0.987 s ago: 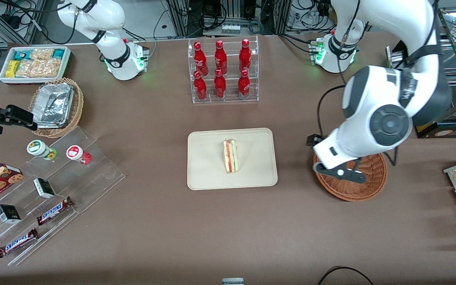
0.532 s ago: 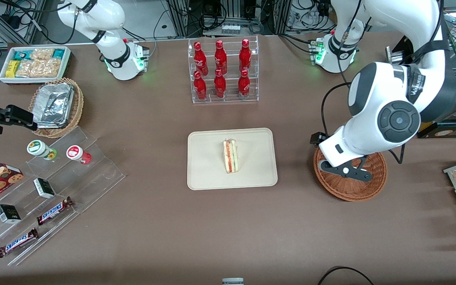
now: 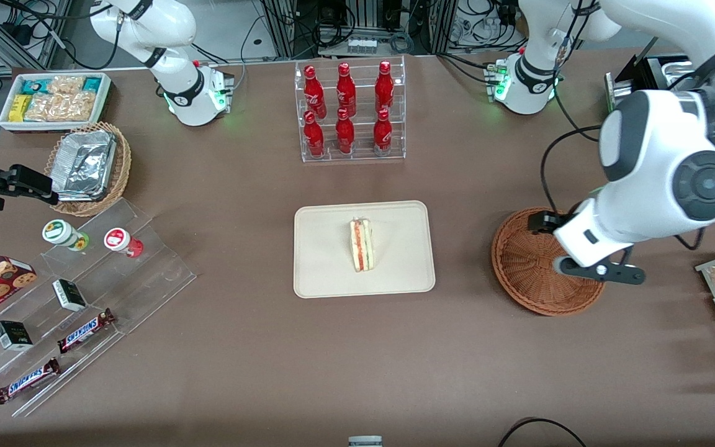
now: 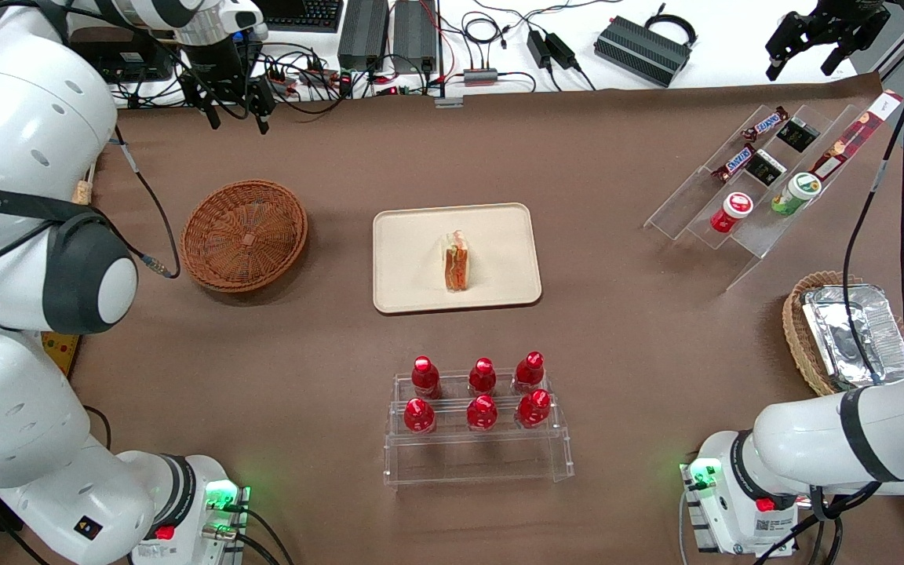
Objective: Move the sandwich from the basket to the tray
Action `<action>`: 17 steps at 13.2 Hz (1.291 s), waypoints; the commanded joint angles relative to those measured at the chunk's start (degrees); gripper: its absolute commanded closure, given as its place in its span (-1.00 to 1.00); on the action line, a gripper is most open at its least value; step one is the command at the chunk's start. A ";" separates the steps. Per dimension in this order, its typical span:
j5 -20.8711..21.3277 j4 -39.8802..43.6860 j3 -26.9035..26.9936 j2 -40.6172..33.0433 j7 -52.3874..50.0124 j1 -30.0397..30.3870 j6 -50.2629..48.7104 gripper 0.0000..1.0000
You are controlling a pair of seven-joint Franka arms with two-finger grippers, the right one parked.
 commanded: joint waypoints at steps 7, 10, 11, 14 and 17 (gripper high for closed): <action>5.59 -1.39 -22.09 -8.77 0.49 23.93 -4.33 -1.00; 6.20 -1.57 -26.38 -10.36 0.49 28.84 -6.88 -1.00; 7.68 -2.18 -28.84 -11.23 0.32 30.87 -7.49 -1.00; 9.19 -5.25 -29.92 -14.31 0.31 31.77 -7.94 -1.00; 9.19 -8.24 -29.74 -17.56 0.31 32.64 -7.94 -1.00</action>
